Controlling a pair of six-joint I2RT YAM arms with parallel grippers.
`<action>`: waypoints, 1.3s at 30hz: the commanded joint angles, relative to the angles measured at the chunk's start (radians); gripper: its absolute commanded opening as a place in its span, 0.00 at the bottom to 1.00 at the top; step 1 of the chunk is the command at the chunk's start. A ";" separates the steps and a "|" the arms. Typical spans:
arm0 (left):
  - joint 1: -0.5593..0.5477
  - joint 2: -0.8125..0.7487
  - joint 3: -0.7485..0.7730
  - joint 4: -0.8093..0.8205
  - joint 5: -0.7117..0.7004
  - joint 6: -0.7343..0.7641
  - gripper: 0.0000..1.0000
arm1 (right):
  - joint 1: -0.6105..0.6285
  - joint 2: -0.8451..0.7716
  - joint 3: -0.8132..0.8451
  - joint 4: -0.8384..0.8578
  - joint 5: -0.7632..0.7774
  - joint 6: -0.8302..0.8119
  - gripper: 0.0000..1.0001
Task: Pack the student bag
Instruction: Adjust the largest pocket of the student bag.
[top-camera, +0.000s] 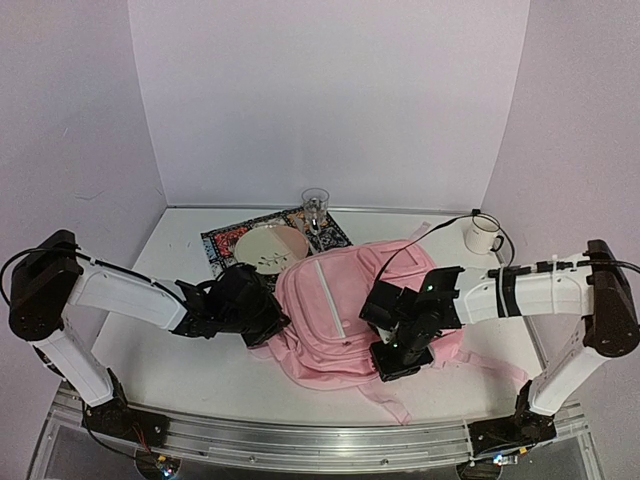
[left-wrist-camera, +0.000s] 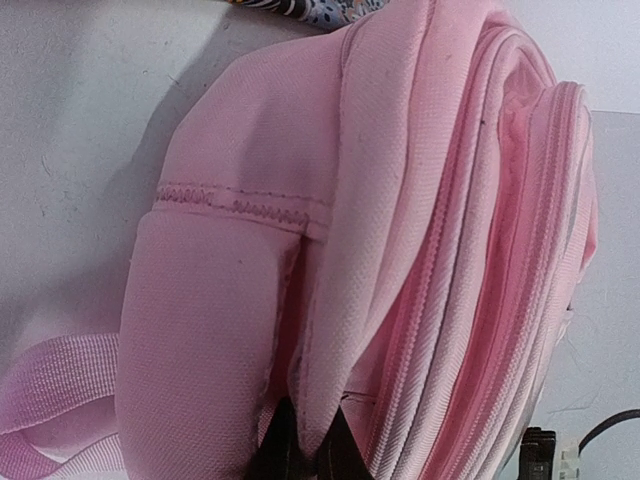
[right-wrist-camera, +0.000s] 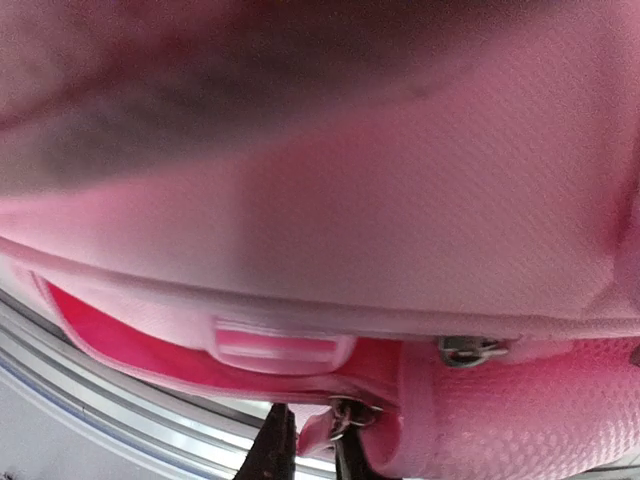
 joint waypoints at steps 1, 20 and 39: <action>-0.044 -0.040 0.047 0.185 0.021 -0.008 0.00 | -0.008 -0.019 0.097 0.061 -0.107 -0.078 0.20; 0.082 -0.241 0.004 -0.300 -0.090 0.345 0.00 | -0.132 -0.228 0.000 -0.052 0.065 -0.218 0.62; 0.077 -0.430 0.089 -0.464 -0.182 0.584 0.64 | -0.134 -0.082 -0.075 0.068 0.111 -0.205 0.89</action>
